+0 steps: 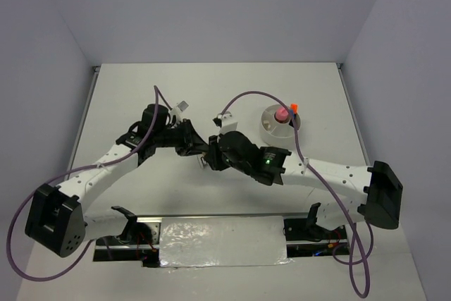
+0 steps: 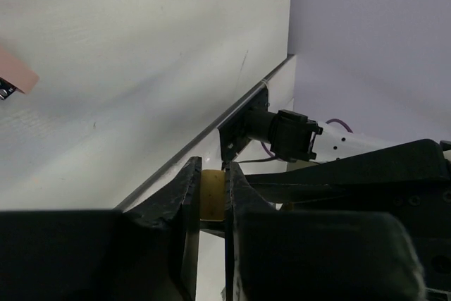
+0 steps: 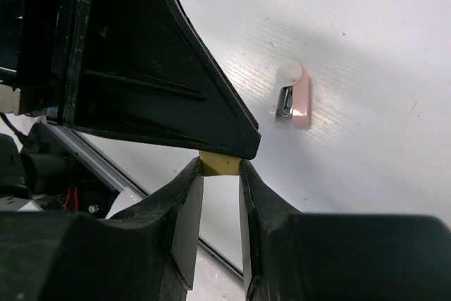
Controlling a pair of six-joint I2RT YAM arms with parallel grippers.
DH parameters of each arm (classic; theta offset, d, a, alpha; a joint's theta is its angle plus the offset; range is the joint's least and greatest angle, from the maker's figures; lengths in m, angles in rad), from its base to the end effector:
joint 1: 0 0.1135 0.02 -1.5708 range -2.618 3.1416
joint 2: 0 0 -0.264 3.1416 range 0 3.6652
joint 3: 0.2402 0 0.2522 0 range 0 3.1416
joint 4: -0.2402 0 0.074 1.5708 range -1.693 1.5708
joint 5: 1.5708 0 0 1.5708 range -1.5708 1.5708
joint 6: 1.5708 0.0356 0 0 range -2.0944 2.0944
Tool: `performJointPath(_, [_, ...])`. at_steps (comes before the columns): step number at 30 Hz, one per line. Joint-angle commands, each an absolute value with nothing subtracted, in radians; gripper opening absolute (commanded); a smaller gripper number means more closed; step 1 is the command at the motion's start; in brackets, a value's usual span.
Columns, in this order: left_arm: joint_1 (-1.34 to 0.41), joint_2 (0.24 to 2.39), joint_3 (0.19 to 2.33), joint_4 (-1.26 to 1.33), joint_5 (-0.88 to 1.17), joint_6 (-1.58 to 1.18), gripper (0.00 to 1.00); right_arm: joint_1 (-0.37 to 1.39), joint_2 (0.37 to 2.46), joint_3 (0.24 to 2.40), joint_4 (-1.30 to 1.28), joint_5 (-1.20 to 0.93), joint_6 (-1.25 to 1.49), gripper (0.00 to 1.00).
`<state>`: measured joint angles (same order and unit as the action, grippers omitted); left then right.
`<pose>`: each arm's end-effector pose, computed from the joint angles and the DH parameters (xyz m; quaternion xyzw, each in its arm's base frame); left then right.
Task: Sort the stationery into containers
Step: Place the stationery in the storage box.
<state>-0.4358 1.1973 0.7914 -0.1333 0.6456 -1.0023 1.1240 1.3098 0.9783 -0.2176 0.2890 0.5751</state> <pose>0.2269 -0.1293 0.2651 -0.0803 0.8358 -0.5157 0.1702 0.1367 0.2619 0.2891 -0.1662 0.8500 0.2804 0.4138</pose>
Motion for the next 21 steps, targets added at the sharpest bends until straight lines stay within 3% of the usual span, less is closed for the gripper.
performJointPath(1, [-0.457,1.212,0.856,-0.078,0.635,-1.006,0.06,1.103,1.313,1.016,-0.239,0.321,0.563,0.27])
performJointPath(4, [-0.488,1.221,0.905,-0.083,0.585,-0.982,0.00,1.089,1.293,1.000,-0.236,0.307,0.568,0.36])
performJointPath(5, [-0.495,1.230,0.922,-0.090,0.569,-0.968,0.00,1.082,1.279,0.993,-0.232,0.305,0.569,0.45])
performJointPath(6, [-0.511,1.241,0.942,-0.103,0.549,-0.953,0.00,1.078,1.263,0.971,-0.227,0.302,0.574,0.58])
performJointPath(7, [-0.518,1.273,0.983,-0.113,0.508,-0.925,0.00,1.071,1.243,0.959,-0.230,0.301,0.584,0.78])
performJointPath(8, [-0.525,1.294,1.000,-0.120,0.494,-0.914,0.00,1.060,1.200,0.948,-0.238,0.302,0.591,0.85])
performJointPath(9, [-0.532,1.314,1.038,-0.117,0.482,-0.893,0.00,1.037,1.177,0.937,-0.285,0.323,0.616,1.00])
performJointPath(16, [-0.580,1.605,1.315,-0.124,0.327,-0.879,0.00,0.976,0.895,0.975,-0.647,0.532,0.724,1.00])
performJointPath(21, [-0.675,1.813,1.560,-0.159,0.183,-0.827,0.00,0.936,0.792,1.126,-1.025,0.672,0.863,1.00])
